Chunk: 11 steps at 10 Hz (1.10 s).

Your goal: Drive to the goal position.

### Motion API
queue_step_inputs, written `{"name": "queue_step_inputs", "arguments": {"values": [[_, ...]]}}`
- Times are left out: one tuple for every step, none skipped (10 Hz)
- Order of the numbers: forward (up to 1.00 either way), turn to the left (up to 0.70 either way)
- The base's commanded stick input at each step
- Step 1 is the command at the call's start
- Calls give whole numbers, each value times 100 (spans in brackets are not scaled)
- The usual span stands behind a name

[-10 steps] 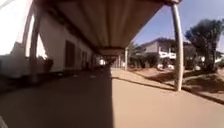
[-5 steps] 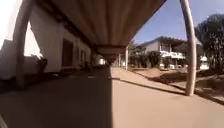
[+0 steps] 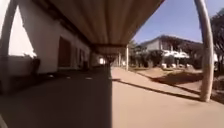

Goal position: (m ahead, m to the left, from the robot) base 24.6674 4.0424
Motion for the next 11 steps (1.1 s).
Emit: {"name": "queue_step_inputs", "arguments": {"values": [[85,0],[85,0],[85,0],[85,0],[85,0],[85,0],[85,0],[85,0],[85,0],[85,0],[85,0]]}}
